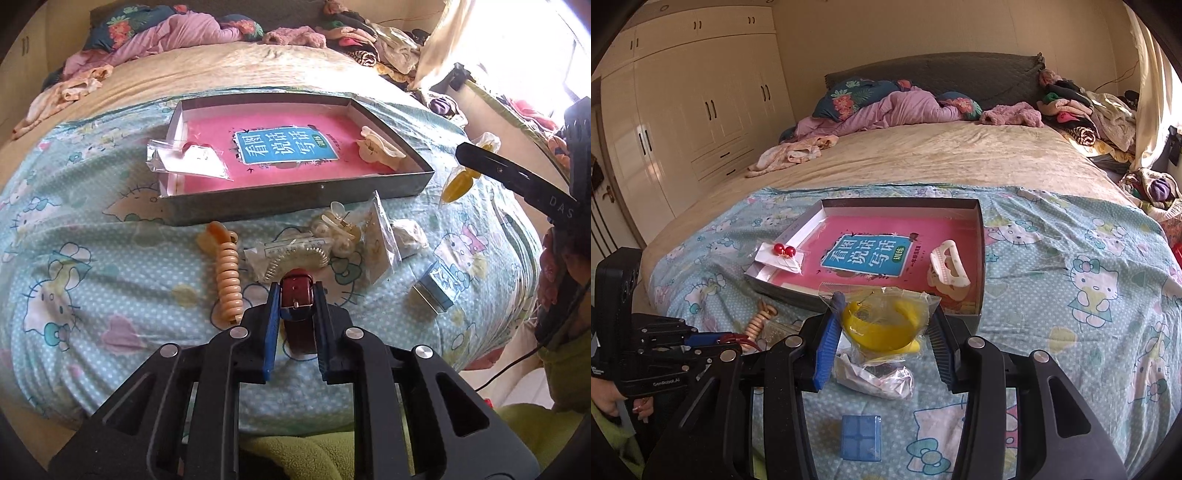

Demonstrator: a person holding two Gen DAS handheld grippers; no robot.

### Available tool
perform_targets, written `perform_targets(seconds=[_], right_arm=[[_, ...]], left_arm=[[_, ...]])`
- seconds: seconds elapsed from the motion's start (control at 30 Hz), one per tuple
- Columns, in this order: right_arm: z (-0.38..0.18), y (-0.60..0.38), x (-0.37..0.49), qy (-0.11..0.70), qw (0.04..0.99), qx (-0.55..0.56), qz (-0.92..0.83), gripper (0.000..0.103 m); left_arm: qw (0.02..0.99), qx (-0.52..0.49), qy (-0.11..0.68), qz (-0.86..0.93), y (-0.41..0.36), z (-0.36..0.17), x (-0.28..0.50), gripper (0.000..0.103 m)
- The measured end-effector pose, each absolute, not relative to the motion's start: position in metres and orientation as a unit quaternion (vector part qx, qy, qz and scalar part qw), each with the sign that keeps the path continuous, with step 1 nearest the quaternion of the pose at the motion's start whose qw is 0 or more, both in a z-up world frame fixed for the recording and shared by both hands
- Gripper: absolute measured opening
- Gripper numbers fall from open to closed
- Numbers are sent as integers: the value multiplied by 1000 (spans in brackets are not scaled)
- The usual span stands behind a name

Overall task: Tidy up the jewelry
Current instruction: 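Grasp the bagged yellow bangles with the right tool while the left tool grasps the brown watch, then carry the bangles and watch into the pink tray and release both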

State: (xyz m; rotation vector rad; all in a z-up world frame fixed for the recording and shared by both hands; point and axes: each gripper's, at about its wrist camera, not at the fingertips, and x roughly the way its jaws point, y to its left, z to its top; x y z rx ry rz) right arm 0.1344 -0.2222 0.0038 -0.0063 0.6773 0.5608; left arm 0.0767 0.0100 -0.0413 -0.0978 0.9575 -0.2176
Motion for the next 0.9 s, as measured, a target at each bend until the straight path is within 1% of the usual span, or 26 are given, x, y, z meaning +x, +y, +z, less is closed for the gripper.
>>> perform_targets(seconds=[0.23, 0.7, 0.9], right_arm=[[5, -223, 134, 327, 905, 1, 271, 43], [32, -218, 145, 291, 912, 6, 288, 43], [39, -214, 154, 283, 912, 8, 297, 43]], left_arm=[[882, -61, 454, -115, 11, -35, 77, 10], [907, -56, 404, -104, 23, 22, 110, 10], [913, -50, 394, -93, 28, 37, 131, 10]])
